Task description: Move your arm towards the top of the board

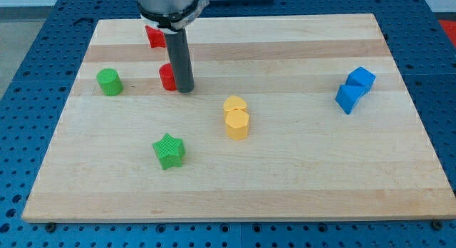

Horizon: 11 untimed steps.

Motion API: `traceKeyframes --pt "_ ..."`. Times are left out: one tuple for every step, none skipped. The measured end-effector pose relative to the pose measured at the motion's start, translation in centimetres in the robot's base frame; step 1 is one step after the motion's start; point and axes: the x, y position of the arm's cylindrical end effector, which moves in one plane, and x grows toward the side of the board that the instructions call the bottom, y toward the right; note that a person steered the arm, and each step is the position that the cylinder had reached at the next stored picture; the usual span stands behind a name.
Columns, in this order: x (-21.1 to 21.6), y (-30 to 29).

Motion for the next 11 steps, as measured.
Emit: traceKeyframes --pt "-0.9 -0.9" --pt "0.0 -0.6" --pt "3.4 1.8" --pt "4.2 1.5" --pt "3.8 0.6" --pt "2.0 -0.3" --pt "-1.6 -0.4" --pt "-6.7 -0.4" --pt "-11.0 -0.4" --pt "-10.4 0.2" --pt "-3.8 2.5"
